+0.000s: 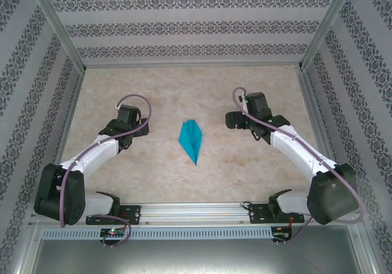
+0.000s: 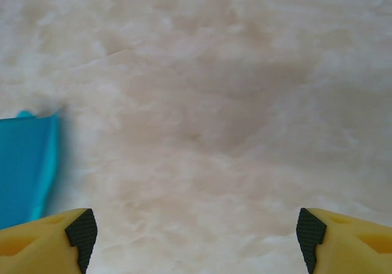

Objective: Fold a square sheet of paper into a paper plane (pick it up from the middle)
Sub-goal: Reset both arms

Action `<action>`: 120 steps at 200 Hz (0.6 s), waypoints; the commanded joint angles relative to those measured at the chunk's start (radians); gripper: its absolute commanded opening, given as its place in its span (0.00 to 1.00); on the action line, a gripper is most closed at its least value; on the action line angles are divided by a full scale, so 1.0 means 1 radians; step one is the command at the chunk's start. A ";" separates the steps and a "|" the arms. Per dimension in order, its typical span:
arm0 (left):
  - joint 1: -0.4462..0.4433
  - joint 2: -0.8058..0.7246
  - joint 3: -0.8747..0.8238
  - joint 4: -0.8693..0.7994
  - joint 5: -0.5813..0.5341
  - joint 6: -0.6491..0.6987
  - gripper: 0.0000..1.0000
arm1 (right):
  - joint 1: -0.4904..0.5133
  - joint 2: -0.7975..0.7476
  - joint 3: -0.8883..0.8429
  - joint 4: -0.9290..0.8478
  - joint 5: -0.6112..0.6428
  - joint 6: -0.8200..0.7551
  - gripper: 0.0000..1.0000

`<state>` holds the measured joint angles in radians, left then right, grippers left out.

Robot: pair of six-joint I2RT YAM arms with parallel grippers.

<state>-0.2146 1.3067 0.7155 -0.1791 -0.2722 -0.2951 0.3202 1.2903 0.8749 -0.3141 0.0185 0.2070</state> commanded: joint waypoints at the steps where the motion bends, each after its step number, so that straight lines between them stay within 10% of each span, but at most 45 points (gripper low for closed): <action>1: 0.028 0.000 -0.024 0.175 -0.059 0.094 1.00 | -0.089 -0.046 -0.123 0.228 0.003 -0.100 0.91; 120: 0.109 0.137 -0.112 0.464 0.015 0.259 1.00 | -0.302 0.065 -0.312 0.722 0.040 -0.133 0.98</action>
<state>-0.1268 1.4342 0.5941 0.2104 -0.2813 -0.0723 0.0280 1.3281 0.5518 0.3092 0.0589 0.0956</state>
